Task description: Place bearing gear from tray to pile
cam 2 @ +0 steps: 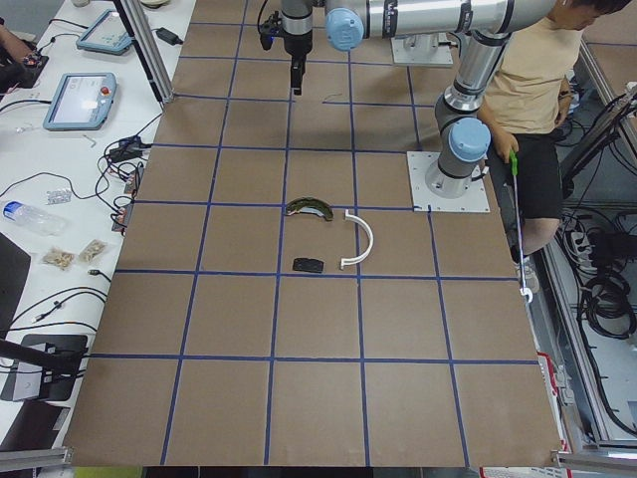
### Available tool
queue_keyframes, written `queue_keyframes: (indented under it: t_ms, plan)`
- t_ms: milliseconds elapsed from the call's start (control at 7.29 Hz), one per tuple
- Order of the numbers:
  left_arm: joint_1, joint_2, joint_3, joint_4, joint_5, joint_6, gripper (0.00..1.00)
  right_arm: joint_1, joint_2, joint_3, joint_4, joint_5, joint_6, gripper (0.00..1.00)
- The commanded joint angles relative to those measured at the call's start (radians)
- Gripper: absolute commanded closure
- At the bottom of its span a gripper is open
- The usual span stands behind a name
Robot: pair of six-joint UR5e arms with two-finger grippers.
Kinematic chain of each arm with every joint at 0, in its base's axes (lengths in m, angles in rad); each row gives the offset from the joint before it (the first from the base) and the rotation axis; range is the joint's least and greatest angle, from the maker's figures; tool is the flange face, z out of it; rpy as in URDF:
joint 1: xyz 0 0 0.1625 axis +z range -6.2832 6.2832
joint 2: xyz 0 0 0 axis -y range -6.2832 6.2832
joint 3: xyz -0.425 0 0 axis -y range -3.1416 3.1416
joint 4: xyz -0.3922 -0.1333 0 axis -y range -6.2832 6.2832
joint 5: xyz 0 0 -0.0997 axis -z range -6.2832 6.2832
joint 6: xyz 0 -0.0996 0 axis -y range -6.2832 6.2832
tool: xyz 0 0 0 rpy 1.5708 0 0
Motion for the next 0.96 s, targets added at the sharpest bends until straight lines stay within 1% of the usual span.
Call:
queue_keyframes:
  t_ms: [0, 275, 412, 549, 686, 824]
  plan:
    - [0.0, 0.002, 0.0, -0.001, 0.001, 0.0, 0.0, 0.207, -0.075, 0.007, 0.112, 0.011, 0.156, 0.83]
    - [0.0, -0.001, 0.0, 0.0, 0.0, 0.0, 0.0, 0.486, -0.076, 0.03, 0.114, 0.029, 0.368, 0.83]
    - [0.0, 0.0, 0.0, 0.0, 0.001, 0.0, 0.0, 0.597, -0.079, 0.08, 0.1, 0.031, 0.479, 0.83]
    - [0.0, 0.002, 0.0, 0.0, 0.001, 0.0, 0.0, 0.733, -0.079, 0.143, 0.02, 0.028, 0.634, 0.83]
    - [0.0, 0.0, 0.0, 0.0, 0.0, 0.0, 0.0, 0.862, -0.07, 0.213, -0.107, 0.034, 0.781, 0.82]
    - [0.0, -0.001, 0.0, 0.0, 0.0, 0.0, 0.0, 0.949, -0.06, 0.258, -0.203, 0.084, 0.921, 0.81]
